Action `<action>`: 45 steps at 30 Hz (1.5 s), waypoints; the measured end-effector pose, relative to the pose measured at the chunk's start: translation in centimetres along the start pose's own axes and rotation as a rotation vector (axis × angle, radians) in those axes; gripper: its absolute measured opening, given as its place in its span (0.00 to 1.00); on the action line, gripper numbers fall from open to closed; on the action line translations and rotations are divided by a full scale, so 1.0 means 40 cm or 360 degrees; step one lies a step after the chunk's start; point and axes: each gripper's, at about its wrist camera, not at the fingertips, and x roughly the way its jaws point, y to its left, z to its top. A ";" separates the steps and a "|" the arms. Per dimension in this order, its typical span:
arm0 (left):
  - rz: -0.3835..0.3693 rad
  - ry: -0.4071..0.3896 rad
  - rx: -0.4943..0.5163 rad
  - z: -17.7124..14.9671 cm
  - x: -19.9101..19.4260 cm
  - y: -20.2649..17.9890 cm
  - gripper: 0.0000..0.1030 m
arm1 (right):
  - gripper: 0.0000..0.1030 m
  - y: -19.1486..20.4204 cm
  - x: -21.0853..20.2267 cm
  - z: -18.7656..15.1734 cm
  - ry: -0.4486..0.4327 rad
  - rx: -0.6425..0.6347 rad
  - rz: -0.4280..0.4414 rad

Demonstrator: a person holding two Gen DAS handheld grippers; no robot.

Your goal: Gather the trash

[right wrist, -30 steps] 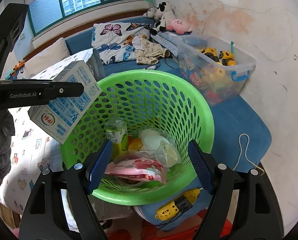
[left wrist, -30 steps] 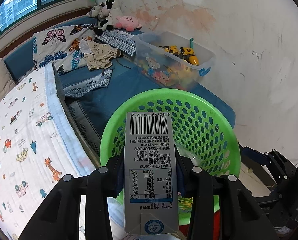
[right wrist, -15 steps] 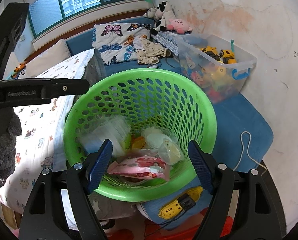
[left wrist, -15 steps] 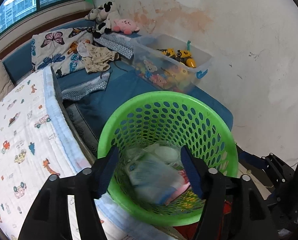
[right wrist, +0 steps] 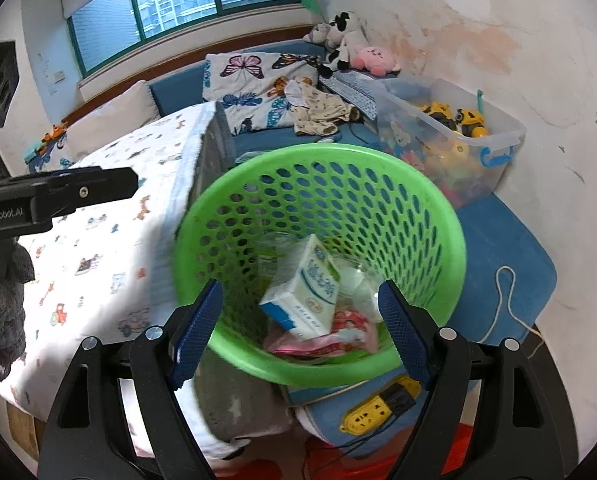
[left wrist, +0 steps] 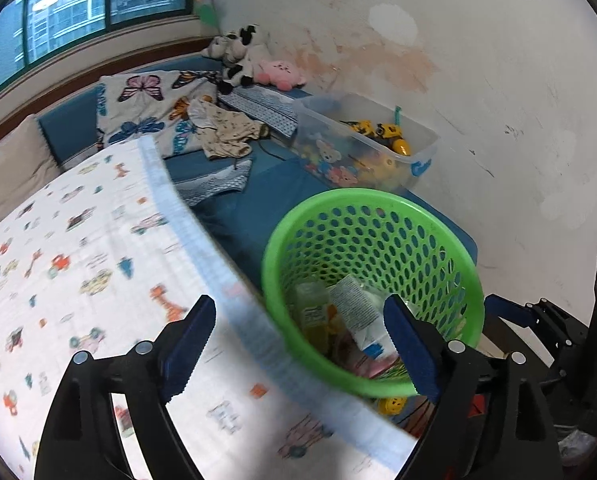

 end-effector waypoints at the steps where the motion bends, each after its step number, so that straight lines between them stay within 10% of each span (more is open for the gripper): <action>1: 0.0010 -0.0009 -0.0011 -0.008 -0.011 0.011 0.82 | 0.78 0.008 -0.002 0.000 -0.0001 -0.0001 0.0008; 45: 0.0471 -0.0253 -0.0356 -0.312 -0.358 0.331 0.93 | 0.94 0.329 -0.064 -0.019 -0.0104 -0.0147 0.0177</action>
